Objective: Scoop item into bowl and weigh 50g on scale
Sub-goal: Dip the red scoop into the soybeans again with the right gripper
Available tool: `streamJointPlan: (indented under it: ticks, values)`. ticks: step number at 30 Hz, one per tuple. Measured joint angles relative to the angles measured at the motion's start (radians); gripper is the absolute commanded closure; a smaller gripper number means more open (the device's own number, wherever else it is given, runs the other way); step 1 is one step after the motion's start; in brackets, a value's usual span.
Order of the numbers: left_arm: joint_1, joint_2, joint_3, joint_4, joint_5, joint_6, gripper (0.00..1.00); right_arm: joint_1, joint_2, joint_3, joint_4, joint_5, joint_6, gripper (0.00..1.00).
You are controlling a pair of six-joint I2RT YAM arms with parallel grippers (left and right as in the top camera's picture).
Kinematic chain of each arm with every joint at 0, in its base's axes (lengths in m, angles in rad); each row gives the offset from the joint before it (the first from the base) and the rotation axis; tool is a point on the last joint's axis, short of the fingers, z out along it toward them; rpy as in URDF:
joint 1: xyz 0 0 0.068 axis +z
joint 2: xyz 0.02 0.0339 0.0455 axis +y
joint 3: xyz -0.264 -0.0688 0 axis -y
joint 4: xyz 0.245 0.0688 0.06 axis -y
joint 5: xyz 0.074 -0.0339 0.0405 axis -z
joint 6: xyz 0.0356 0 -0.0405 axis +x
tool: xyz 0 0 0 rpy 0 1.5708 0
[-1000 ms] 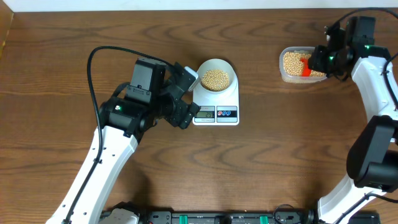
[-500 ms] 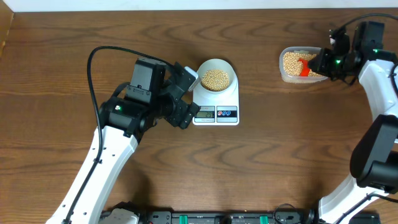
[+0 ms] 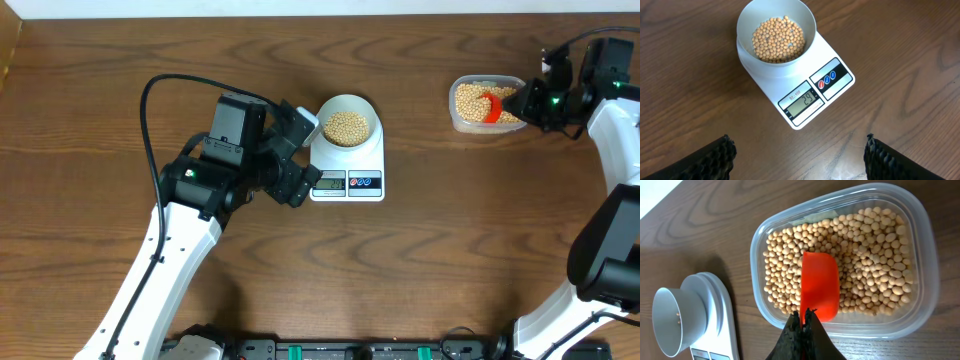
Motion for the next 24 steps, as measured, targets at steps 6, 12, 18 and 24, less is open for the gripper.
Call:
streamJointPlan:
  ticks: [6,12,18,24]
  values:
    - [0.0,0.0,0.0,0.0,0.0,0.0,0.16,-0.01,0.0,-0.013,0.009,-0.011,0.0,0.99]
    - [0.0,0.0,0.0,0.0,0.0,0.0,0.15,-0.013,0.0,-0.058,0.07,-0.024,0.022,0.99]
    - [0.0,0.0,0.0,0.0,0.0,0.0,0.16,-0.018,0.0,-0.08,0.096,-0.043,0.055,0.99]
    - [0.0,0.0,0.0,0.0,0.0,0.0,0.15,-0.018,0.0,-0.081,0.098,-0.045,0.084,0.99]
